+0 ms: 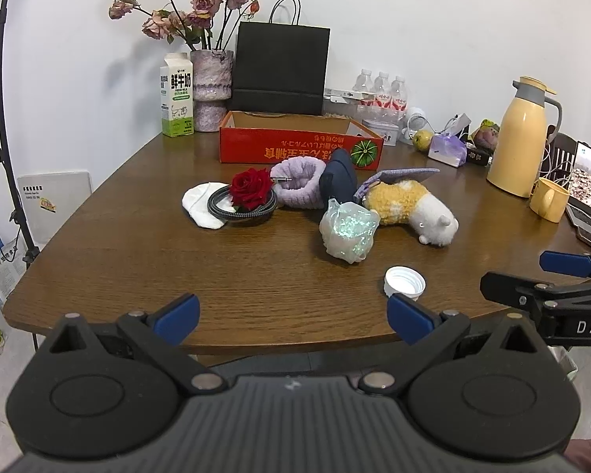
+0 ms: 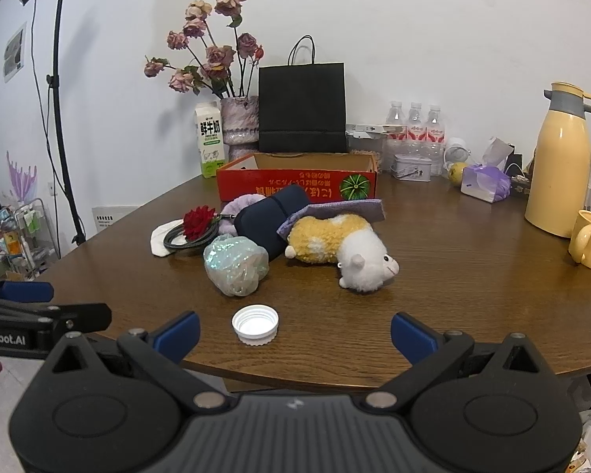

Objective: Organize objects

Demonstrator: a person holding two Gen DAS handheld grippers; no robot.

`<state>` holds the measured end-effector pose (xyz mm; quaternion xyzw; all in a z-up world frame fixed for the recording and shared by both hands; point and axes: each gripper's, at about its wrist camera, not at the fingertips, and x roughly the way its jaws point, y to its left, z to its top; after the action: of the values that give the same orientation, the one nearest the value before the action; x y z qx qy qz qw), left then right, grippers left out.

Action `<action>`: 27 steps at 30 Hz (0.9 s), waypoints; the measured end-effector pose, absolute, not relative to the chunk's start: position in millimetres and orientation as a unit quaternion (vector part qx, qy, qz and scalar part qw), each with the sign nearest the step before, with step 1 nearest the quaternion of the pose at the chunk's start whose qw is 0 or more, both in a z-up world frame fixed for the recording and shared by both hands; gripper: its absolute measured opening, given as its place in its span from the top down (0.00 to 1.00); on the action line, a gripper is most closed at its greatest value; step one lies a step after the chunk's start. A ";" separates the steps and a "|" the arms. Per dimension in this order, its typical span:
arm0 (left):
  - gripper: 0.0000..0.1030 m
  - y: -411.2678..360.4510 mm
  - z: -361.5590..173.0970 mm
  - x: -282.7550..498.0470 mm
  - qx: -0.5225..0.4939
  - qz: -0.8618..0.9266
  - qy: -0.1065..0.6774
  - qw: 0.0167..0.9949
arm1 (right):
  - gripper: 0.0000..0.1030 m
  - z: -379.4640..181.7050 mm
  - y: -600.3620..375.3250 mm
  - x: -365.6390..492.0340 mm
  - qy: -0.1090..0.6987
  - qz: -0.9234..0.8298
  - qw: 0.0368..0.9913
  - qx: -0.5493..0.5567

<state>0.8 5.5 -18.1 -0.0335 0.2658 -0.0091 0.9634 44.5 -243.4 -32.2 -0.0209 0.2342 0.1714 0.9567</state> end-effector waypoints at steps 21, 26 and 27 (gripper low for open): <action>0.00 17.9 -27.7 21.3 -0.040 0.001 0.277 0.960 | 0.00 -48.7 -231.7 72.3 0.256 0.187 0.947 -0.042; 0.00 24.3 -33.3 29.4 -0.045 0.009 0.283 0.958 | 0.00 -57.0 -225.5 84.6 0.266 0.193 0.943 -0.051; 0.00 25.9 -34.6 30.3 -0.046 0.011 0.284 0.958 | 0.00 -58.8 -223.5 87.1 0.267 0.195 0.942 -0.054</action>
<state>30.3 25.9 -34.6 -0.0458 0.2845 0.0111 0.9575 87.1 -223.5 -58.8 -0.0538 0.2671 0.1952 0.9422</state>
